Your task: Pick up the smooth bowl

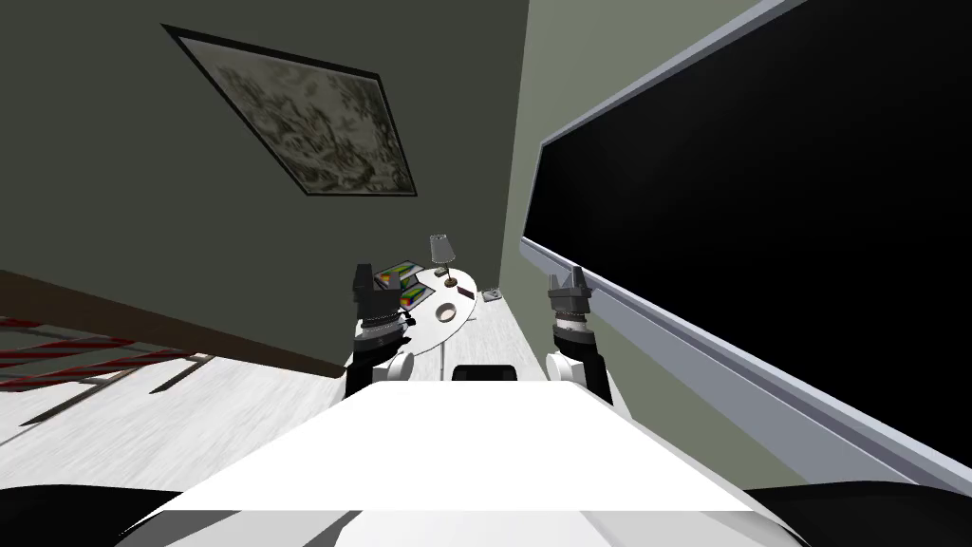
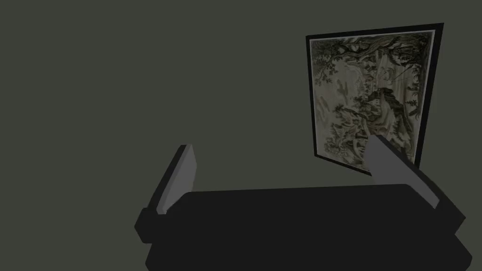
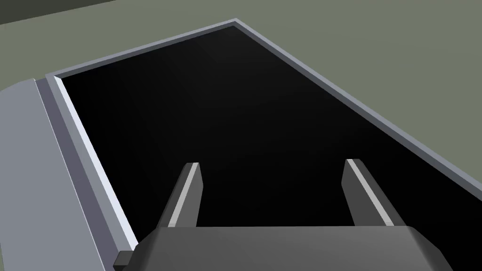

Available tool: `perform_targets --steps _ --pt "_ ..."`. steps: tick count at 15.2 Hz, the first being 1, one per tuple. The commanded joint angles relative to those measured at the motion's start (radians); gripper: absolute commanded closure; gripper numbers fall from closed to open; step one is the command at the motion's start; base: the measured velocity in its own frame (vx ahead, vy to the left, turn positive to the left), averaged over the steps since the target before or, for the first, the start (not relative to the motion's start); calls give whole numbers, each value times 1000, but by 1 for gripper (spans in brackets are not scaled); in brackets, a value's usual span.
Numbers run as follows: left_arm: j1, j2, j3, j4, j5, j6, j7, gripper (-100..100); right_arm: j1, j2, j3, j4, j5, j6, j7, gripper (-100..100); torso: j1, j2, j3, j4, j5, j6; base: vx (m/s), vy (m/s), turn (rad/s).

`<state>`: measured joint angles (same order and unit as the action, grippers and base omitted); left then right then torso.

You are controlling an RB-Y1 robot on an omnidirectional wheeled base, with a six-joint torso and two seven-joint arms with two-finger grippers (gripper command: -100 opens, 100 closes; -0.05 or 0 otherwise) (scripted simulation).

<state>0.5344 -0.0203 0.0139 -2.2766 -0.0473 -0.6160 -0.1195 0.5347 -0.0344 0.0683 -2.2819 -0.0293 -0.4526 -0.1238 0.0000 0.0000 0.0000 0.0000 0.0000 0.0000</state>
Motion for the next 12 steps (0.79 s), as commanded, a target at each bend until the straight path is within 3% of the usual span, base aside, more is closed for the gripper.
perform_targets --steps 1,3,5,6,8,12 --pt "0 38 5 9 6 12 -1 -100 0 0 0 0 0 0 0 0 0 0 0 0 0 0 -1 -4 -44" --pt "0 65 9 18 12 24 -3 -100 0 0 0 0 0 0 0 0 0 0 0 0 0 0 -2 -9 -86" --pt "1 120 23 45 30 59 -7 -100 0 0 0 0 0 0 0 0 0 0 0 0 0 0 -4 -12 -86" --pt "1 120 23 45 30 59 -7 -100 0 0 0 0 0 0 0 0 0 0 0 0 0 0 -6 -13 -87" --pt "1 171 42 82 55 107 -13 -100 0 0 0 0 0 0 0 0 0 0 0 0 0 0 -6 -19 -143" --pt "2 217 67 129 86 170 -21 -100 0 0 0 0 0 0 0 0 -1 0 0 0 0 1 -8 -24 -168"
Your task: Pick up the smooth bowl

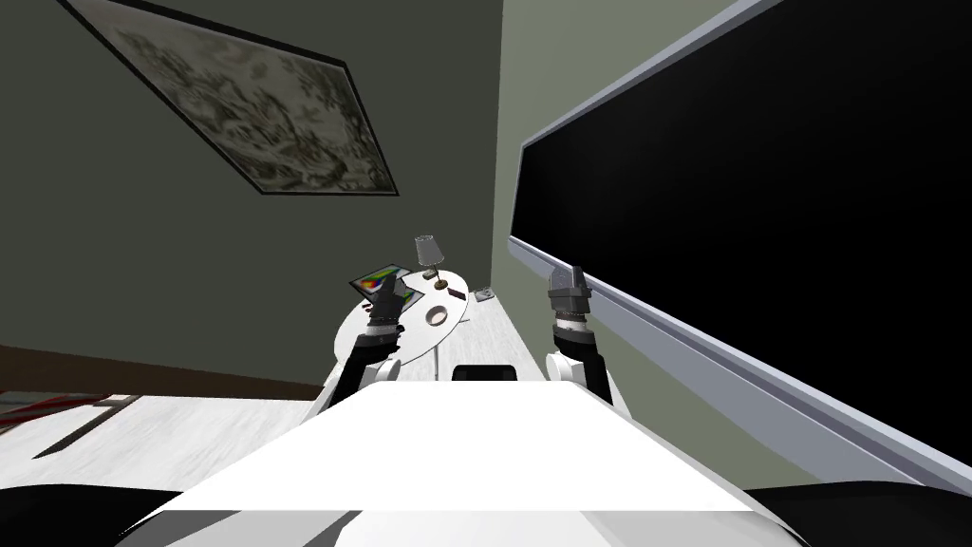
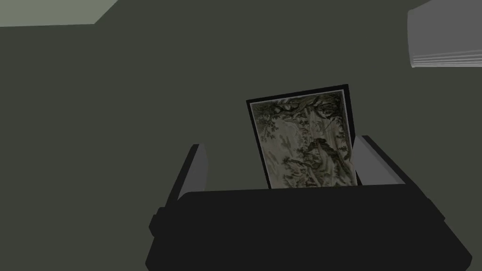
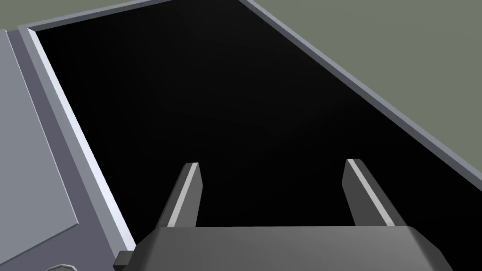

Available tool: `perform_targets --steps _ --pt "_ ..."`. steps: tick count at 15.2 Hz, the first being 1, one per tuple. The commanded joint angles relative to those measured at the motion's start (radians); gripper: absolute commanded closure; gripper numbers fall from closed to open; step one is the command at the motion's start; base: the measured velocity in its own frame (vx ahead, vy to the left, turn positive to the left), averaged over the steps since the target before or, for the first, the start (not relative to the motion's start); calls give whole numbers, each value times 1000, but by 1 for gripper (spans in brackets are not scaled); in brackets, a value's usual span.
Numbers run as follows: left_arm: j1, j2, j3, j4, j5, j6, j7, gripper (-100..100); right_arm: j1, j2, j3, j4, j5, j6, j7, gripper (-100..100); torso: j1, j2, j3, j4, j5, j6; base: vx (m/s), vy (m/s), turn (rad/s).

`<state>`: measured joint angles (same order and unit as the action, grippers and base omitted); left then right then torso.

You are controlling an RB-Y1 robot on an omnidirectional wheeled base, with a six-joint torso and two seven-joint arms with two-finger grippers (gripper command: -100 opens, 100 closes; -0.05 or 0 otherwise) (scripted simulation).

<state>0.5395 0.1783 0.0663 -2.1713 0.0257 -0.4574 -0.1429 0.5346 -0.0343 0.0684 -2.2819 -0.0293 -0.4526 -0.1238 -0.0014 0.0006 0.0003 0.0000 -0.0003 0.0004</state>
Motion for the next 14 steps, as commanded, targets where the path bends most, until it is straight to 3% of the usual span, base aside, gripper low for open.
perform_targets --steps 1,6,7,9,10,11,12,14 --pt "-3 39 29 50 30 46 -1 -100 0 0 0 0 0 0 0 0 0 0 0 0 0 0 -5 -23 -157" --pt "-3 78 60 109 69 123 -11 -100 0 0 0 0 0 0 0 0 0 -1 0 0 0 0 0 -24 -152" --pt "-3 96 76 141 89 152 -17 -100 0 0 0 0 0 0 0 0 0 -1 0 0 0 0 -1 -28 -211" --pt "-3 96 76 141 89 165 -17 -100 0 0 0 0 0 0 0 0 0 0 0 0 0 0 -1 -19 -106" --pt "-3 113 94 175 111 208 -22 -100 0 0 0 0 0 0 0 0 0 0 0 0 0 0 0 -24 -164" --pt "-3 113 94 175 111 208 -22 -100 0 0 0 0 0 0 0 0 0 0 0 0 0 0 0 -23 -164" --pt "-3 129 113 209 134 236 -28 -100 0 0 0 0 0 0 0 0 0 0 0 0 0 0 0 -26 -176" --pt "-3 129 113 209 134 253 -28 -100 0 0 0 0 0 0 0 0 0 0 0 0 0 0 1 -22 -114"
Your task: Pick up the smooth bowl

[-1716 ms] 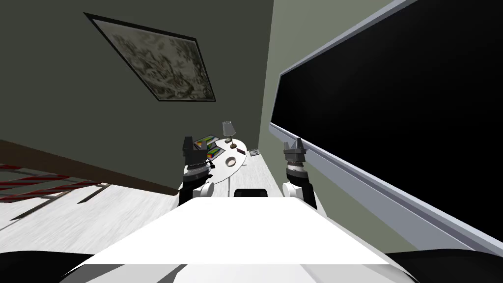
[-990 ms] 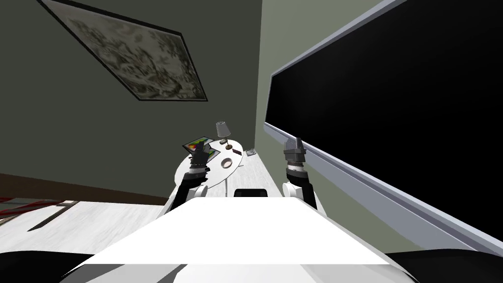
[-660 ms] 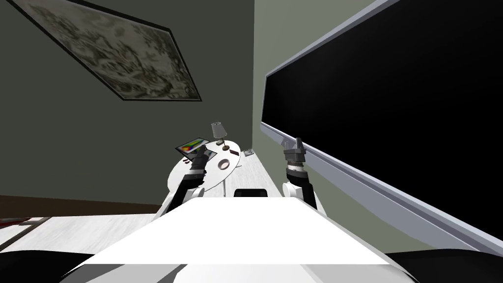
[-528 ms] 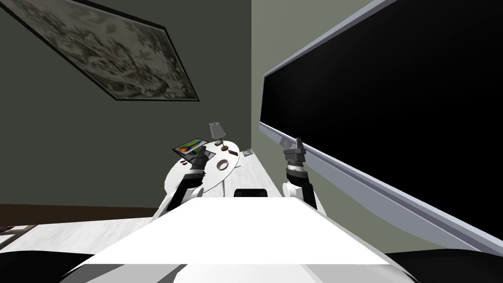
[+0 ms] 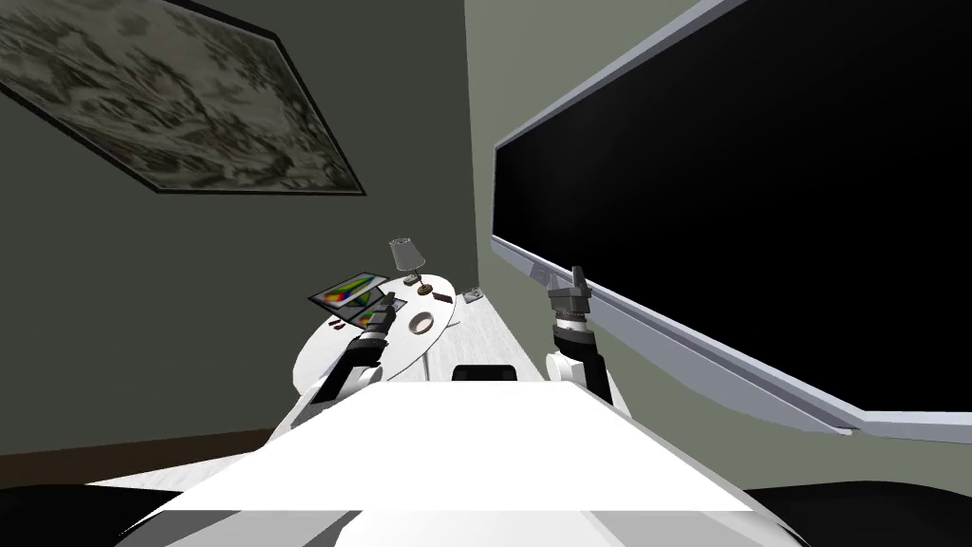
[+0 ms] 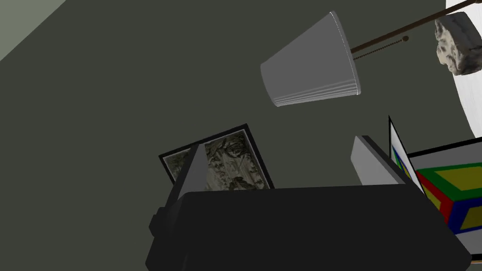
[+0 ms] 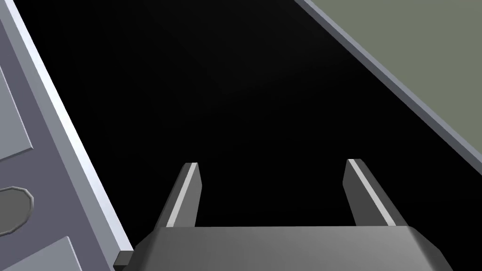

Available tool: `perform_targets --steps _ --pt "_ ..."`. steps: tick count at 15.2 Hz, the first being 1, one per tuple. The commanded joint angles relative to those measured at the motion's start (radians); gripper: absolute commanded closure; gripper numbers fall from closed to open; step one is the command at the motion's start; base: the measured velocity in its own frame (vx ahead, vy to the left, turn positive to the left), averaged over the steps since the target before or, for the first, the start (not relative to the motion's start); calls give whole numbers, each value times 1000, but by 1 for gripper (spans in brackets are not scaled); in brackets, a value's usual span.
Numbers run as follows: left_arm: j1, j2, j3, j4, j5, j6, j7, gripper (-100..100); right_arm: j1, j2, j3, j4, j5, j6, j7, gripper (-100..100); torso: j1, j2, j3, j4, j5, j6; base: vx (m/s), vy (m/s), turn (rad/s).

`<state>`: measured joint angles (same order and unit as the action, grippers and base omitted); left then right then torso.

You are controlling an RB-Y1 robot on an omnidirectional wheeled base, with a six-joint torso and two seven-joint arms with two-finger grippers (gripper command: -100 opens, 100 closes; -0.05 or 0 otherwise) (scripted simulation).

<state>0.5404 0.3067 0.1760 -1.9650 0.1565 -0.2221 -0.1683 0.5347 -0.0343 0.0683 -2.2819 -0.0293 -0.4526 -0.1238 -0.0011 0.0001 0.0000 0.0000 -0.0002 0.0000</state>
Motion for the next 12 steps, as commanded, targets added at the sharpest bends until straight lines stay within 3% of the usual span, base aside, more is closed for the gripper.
perform_targets --steps 1,2,3,5,6,8,9,11,12 --pt "-3 16 22 39 26 50 -9 -100 0 0 0 0 0 0 0 0 0 0 0 0 0 0 4 -25 -182" --pt "-3 16 22 39 26 64 -9 -100 0 0 0 0 0 0 0 0 0 0 0 0 0 1 4 -23 -192" --pt "-3 30 42 75 50 89 -15 -100 0 0 0 0 0 0 0 0 0 0 0 0 0 0 6 -29 -214" --pt "-3 30 42 75 50 112 -15 -100 0 0 0 0 0 0 0 0 0 0 0 0 0 0 5 -22 -115" --pt "-3 43 62 113 75 143 -21 -100 0 0 0 0 0 0 0 0 0 0 0 0 0 0 5 -25 -155" --pt "-3 43 62 113 75 161 -21 -100 0 0 0 0 0 0 0 0 0 0 0 0 0 0 6 -19 -150" --pt "-4 55 82 151 99 197 -28 -100 0 0 0 0 0 0 0 0 0 0 0 0 0 0 7 -21 -169" --pt "-4 55 82 151 99 210 -28 -100 0 0 0 0 0 0 0 0 0 0 0 0 0 0 7 -20 -123" --pt "-4 66 103 189 125 246 -34 -100 0 0 0 0 0 0 0 0 0 0 0 0 0 0 8 -22 -172"
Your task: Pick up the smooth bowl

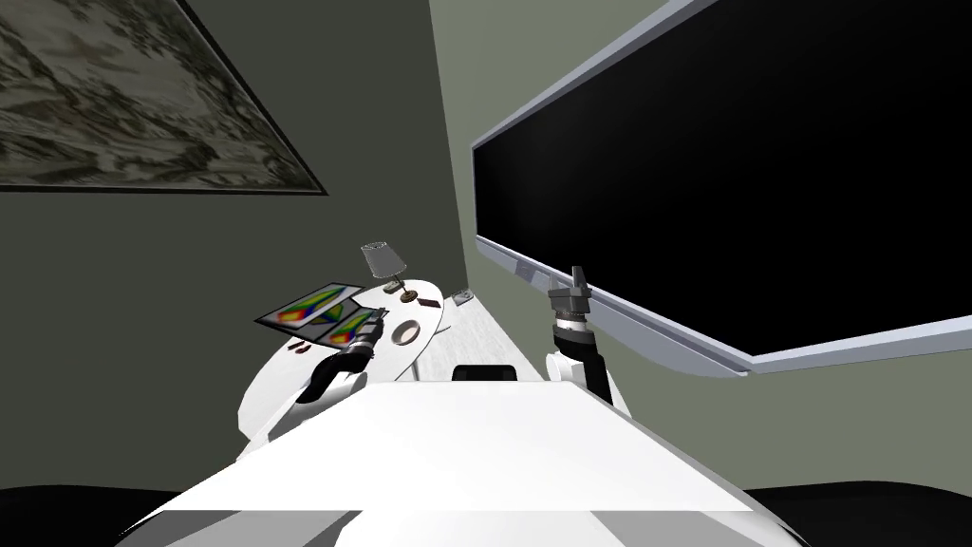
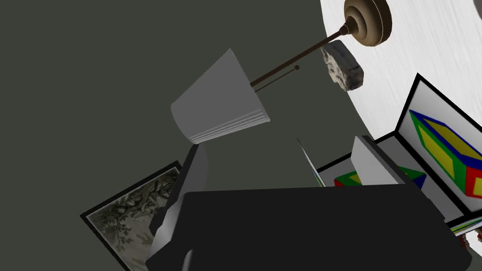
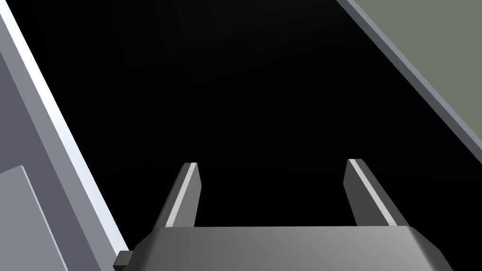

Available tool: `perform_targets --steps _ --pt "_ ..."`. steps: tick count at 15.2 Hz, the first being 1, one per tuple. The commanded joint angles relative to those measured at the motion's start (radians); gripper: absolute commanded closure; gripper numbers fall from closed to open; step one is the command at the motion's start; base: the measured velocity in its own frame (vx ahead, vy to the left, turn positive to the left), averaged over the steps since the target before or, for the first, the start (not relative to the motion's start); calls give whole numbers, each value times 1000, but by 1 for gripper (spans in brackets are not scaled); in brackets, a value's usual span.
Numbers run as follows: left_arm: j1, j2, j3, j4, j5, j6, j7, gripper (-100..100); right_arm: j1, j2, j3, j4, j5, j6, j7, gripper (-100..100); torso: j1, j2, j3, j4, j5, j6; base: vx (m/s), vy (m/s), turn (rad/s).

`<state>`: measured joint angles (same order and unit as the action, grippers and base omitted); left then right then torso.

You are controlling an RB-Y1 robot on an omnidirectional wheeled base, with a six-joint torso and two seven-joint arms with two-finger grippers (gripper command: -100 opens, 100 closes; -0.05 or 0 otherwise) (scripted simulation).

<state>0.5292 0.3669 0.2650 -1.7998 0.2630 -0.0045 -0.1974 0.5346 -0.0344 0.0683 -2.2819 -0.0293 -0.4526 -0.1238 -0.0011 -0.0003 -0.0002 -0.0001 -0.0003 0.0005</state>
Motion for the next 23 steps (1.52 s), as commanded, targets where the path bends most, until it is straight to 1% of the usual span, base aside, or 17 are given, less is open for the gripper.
perform_targets --steps 1,2,4,5,6,7,9,10,12,13,14,15,17,18,20,22,23 --pt "8 6 14 24 18 43 -5 -100 0 0 0 0 0 0 0 0 0 0 0 0 0 0 10 -22 -191" --pt "8 16 35 61 43 73 -12 -100 0 0 0 0 0 0 0 0 0 0 0 0 0 0 14 -29 -232" --pt "8 16 35 63 43 93 -12 -100 0 0 0 0 0 0 0 0 0 0 0 0 0 0 10 -22 -133" --pt "8 25 56 102 69 129 -19 -100 0 0 0 0 0 0 0 0 0 0 0 0 0 -1 8 -23 -148" --pt "8 25 56 102 69 144 -19 -100 0 0 0 0 0 0 0 0 0 0 0 0 0 0 10 -23 -169" --pt "8 34 77 127 94 173 -25 -100 0 0 0 0 0 0 0 0 0 0 0 0 0 0 16 -29 -269" --pt "8 34 77 141 94 195 -25 -100 0 0 0 0 0 0 0 0 0 0 0 0 0 0 16 -19 -148" --pt "8 41 97 170 120 239 -32 -100 0 0 0 0 0 0 0 0 0 0 0 0 0 -1 15 -21 -161" --pt "8 41 97 180 120 246 -32 -100 0 0 0 0 0 0 0 0 0 0 0 0 0 0 12 -14 -130" --pt "8 48 118 207 145 294 -39 -100 0 0 0 0 0 0 0 0 0 0 0 0 0 -1 10 -16 -152" --pt "8 48 118 218 145 296 -39 -100 0 0 0 0 0 0 0 0 0 0 0 0 0 0 13 -17 -185" --pt "8 54 138 243 170 330 -45 -100 0 0 0 0 0 0 0 0 0 0 0 0 0 0 20 -18 -253" --pt "8 54 138 257 170 346 -45 -100 0 0 0 0 0 0 0 0 0 -1 0 0 0 0 20 -11 -136" --pt "8 59 158 294 194 378 -52 -100 0 0 0 0 0 0 0 0 1 -1 0 0 0 -1 19 -12 -176" --pt "8 64 178 330 218 419 -58 -100 0 0 0 0 0 0 0 0 0 -1 0 0 0 0 22 -13 -225" --pt "8 64 178 331 218 442 -58 -100 0 0 0 0 0 0 0 0 1 -1 0 0 0 0 21 -4 -101" --pt "8 67 197 367 241 474 -65 -100 0 0 0 0 0 0 0 0 1 -1 0 0 0 -1 20 -7 -156"
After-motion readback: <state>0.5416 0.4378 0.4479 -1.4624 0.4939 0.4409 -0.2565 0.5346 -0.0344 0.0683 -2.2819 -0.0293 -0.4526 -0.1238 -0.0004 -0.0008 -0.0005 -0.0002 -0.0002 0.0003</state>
